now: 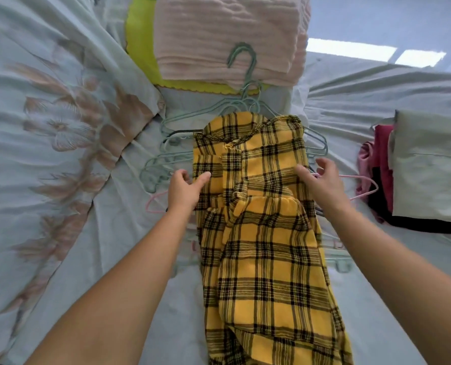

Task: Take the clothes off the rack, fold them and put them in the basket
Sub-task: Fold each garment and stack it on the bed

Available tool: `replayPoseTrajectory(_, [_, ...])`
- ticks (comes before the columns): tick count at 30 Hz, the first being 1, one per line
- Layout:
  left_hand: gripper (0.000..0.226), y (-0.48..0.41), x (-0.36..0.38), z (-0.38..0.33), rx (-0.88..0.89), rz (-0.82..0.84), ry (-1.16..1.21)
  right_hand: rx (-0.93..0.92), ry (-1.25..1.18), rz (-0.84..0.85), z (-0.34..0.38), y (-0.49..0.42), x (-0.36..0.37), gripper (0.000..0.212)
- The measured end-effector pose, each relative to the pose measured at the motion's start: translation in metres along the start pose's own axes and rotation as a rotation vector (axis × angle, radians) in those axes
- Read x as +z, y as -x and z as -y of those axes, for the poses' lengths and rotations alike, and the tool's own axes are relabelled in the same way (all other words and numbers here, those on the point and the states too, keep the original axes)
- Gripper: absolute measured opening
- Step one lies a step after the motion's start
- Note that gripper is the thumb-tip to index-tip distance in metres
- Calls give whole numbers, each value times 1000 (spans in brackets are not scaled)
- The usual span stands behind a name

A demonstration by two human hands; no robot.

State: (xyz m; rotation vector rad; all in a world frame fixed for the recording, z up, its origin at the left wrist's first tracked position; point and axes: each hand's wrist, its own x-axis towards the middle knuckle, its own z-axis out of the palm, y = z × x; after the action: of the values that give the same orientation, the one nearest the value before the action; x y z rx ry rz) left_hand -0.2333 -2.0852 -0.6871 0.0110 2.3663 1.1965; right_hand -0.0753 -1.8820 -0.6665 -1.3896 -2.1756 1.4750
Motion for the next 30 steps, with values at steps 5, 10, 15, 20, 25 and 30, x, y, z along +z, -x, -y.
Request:
replayPoseTrajectory(5, [65, -44, -2, -29, -313, 113, 203, 259, -130, 8, 39, -71, 14, 83])
replayPoseTrajectory(10, [11, -59, -13, -41, -414, 469, 517, 389, -249, 231, 56, -73, 0, 32])
replayPoseTrajectory(15, [18, -27, -31, -49, -137, 535, 699, 156, -398, 171, 66, -42, -27, 18])
replayPoseTrajectory(20, [18, 46, -64, -27, 171, 659, 524, -212, -279, 427, 48, 50, -66, 24])
replayPoseTrajectory(25, [27, 126, -63, 39, 503, 800, 80, -500, 256, 441, -30, 132, -87, 35])
replayPoseTrajectory(30, [63, 157, -31, 135, 881, 939, -686, -610, 953, 655, -131, 154, -72, 96])
